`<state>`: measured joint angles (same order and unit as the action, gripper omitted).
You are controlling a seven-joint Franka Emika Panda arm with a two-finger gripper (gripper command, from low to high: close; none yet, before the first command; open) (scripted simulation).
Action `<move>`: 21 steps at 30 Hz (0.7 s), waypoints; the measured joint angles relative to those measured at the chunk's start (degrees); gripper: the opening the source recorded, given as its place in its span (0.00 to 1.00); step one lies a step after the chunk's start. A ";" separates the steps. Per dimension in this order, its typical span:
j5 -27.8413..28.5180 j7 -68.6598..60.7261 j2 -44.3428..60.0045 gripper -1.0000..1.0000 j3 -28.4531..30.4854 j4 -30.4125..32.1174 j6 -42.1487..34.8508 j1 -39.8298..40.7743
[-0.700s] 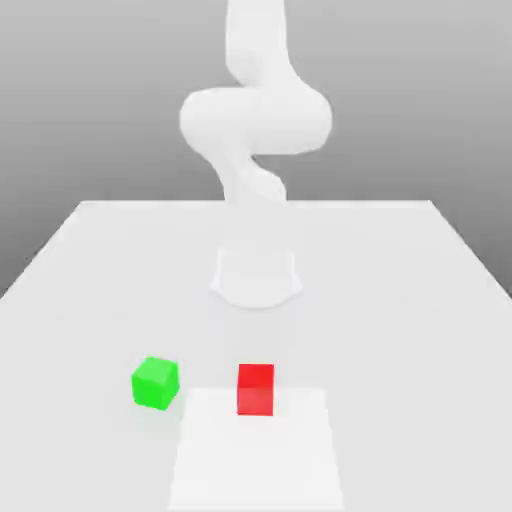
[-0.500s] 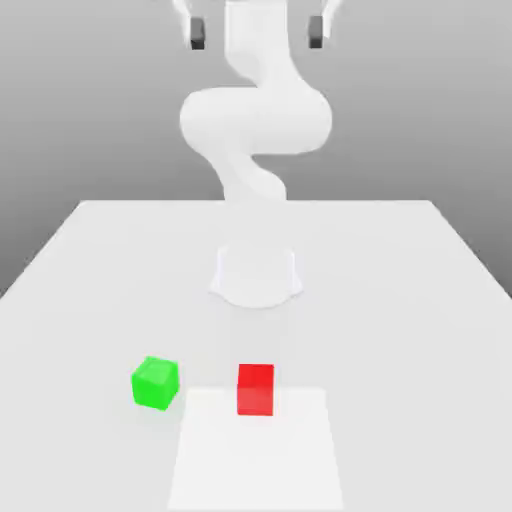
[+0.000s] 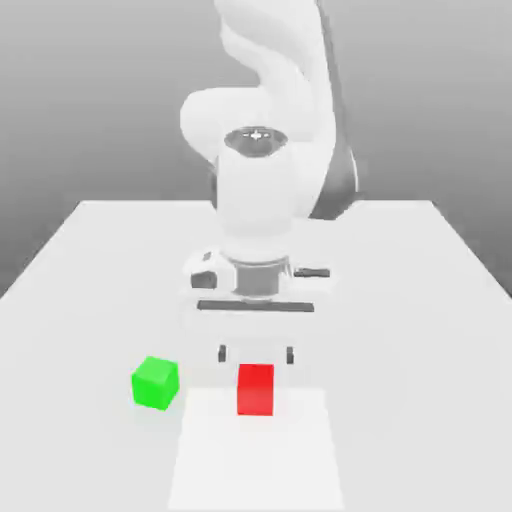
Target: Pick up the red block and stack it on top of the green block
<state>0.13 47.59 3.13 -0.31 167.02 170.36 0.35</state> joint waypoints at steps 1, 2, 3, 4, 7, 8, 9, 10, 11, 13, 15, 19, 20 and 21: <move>0.06 0.04 2.20 0.50 0.06 -0.23 1.87 -0.05; 0.10 0.07 4.34 0.50 0.13 -0.49 3.70 -0.10; 0.16 0.11 6.24 0.00 0.17 -0.73 5.33 -0.13; 0.16 0.11 6.24 0.00 0.17 -0.73 5.33 -0.13; 0.28 0.23 6.24 0.00 0.16 -0.73 5.34 -0.07; 0.32 0.27 6.24 0.00 0.15 -0.73 5.34 -0.05; 0.40 0.32 7.20 0.00 0.16 -0.86 6.16 -0.06; 0.43 0.34 6.64 0.00 0.11 -0.78 5.68 0.00; 0.60 0.45 5.33 0.00 0.02 -0.59 4.56 0.11; 0.28 0.23 1.75 0.00 -0.16 -0.08 1.47 0.20; 0.02 0.05 -2.26 0.00 -0.39 0.48 -1.98 0.36; 0.37 1.31 -9.81 0.00 0.78 1.35 -8.64 2.01; 0.95 2.77 -11.14 0.00 1.80 1.33 -9.97 3.99; 1.59 4.42 -12.38 0.00 2.95 1.28 -11.24 6.25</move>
<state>1.72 52.02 -9.25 2.64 168.31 159.11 6.60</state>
